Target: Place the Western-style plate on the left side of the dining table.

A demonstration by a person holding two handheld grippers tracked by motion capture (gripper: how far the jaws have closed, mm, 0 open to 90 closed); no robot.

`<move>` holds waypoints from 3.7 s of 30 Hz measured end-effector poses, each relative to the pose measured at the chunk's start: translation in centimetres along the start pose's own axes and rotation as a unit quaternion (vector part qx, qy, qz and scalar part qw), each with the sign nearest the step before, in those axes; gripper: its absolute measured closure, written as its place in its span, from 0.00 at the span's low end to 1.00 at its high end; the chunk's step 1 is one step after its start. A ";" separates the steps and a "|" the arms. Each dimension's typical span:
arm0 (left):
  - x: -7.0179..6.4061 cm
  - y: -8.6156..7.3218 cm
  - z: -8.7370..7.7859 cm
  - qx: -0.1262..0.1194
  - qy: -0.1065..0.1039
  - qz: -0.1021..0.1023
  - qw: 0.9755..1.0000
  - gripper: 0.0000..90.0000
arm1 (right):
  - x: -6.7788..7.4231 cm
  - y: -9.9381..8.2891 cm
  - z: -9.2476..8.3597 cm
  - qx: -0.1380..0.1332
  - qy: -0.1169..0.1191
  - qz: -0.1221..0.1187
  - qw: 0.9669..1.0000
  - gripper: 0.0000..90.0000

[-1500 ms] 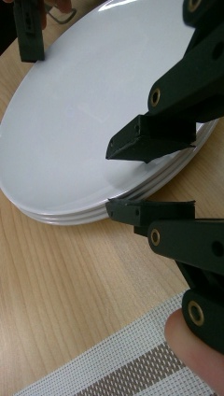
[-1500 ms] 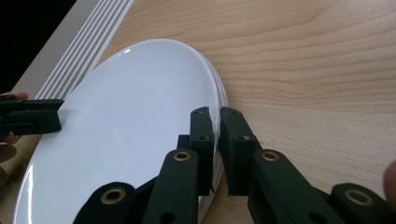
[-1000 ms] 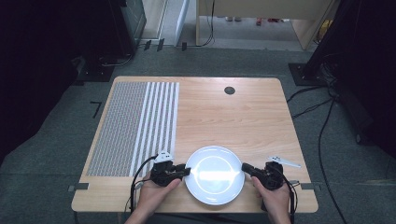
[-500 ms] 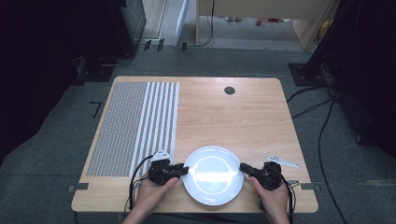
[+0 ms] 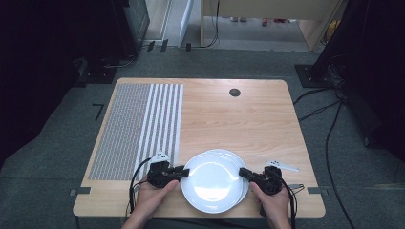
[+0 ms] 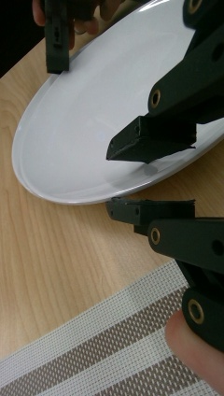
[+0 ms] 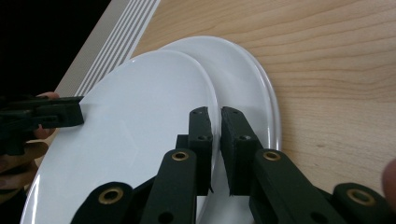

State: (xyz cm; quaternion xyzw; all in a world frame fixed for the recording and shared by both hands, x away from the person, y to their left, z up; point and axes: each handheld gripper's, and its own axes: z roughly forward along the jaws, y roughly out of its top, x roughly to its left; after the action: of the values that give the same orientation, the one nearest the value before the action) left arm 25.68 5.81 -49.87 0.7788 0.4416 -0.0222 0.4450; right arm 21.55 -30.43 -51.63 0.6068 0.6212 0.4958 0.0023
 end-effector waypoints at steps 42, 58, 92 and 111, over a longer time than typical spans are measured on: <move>-1.5 -3.3 -2.3 0.004 -0.028 -0.005 1.000 0.71 | -0.9 -0.9 0.6 -0.013 0.040 0.121 0.992 0.96; -1.4 -3.2 -2.5 -0.001 -0.029 -0.013 0.999 0.75 | -1.1 -0.8 0.5 -0.024 0.061 0.142 0.988 0.98; -0.9 0.4 -4.2 -0.030 -0.024 -0.018 0.999 0.77 | 1.3 3.6 0.4 -0.040 0.061 0.119 0.990 0.97; 2.1 2.0 -7.3 -0.048 -0.006 -0.037 0.998 0.77 | 4.8 6.9 3.9 -0.032 0.068 0.090 0.993 0.98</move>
State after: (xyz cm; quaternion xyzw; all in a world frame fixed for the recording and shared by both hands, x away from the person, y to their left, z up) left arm 25.76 11.99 -45.07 0.7395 0.4681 -0.0225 0.4833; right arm 27.84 -26.00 -46.46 0.6247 0.5470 0.5534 -0.0652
